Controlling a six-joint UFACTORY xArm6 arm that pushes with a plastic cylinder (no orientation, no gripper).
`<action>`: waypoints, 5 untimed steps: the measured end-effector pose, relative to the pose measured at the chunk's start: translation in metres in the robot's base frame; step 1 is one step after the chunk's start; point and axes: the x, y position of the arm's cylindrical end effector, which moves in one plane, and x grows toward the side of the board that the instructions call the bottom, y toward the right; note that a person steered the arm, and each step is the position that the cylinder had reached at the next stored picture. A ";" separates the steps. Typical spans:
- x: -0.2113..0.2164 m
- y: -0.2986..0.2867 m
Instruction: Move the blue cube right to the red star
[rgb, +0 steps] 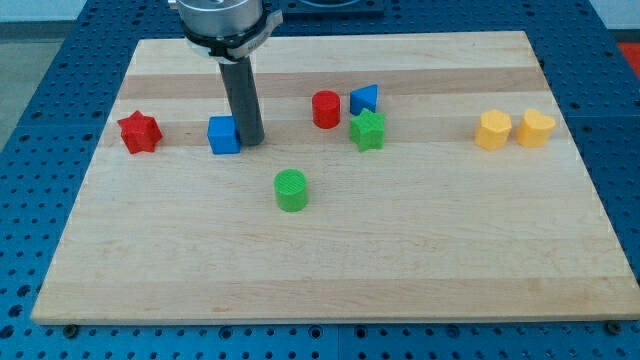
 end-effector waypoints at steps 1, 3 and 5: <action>-0.001 -0.015; -0.001 -0.034; 0.000 -0.025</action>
